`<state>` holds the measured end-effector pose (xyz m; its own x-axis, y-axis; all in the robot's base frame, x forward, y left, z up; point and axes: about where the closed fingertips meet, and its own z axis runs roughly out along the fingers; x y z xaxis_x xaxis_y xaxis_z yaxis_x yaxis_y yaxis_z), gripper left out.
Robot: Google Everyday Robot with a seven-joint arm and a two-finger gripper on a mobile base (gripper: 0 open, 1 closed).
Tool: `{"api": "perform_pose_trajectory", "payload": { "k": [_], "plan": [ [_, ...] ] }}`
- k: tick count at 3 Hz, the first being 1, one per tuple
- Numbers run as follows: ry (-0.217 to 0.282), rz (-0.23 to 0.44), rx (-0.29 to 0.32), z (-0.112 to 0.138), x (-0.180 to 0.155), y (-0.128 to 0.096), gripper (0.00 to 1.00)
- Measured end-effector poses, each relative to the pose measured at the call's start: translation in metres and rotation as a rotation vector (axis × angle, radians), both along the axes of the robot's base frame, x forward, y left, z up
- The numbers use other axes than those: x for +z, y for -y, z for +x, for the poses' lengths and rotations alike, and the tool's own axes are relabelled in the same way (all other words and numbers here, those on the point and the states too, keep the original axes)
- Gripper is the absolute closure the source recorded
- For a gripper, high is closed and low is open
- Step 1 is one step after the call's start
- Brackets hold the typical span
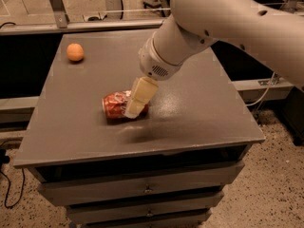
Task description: Knock coke can over
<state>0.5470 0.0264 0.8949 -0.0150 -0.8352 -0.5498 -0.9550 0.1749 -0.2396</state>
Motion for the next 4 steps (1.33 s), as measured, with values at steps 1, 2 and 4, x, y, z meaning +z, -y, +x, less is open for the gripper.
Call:
{"api": "perform_pose_trajectory", "payload": {
  "k": [1, 2, 4],
  "plan": [
    [0.01, 0.046, 0.027, -0.004, 0.012, 0.013, 0.0],
    [0.009, 0.117, 0.052, -0.004, 0.022, 0.051, 0.0],
    [0.045, 0.201, 0.068, -0.01, 0.05, 0.124, 0.0]
  ]
}}
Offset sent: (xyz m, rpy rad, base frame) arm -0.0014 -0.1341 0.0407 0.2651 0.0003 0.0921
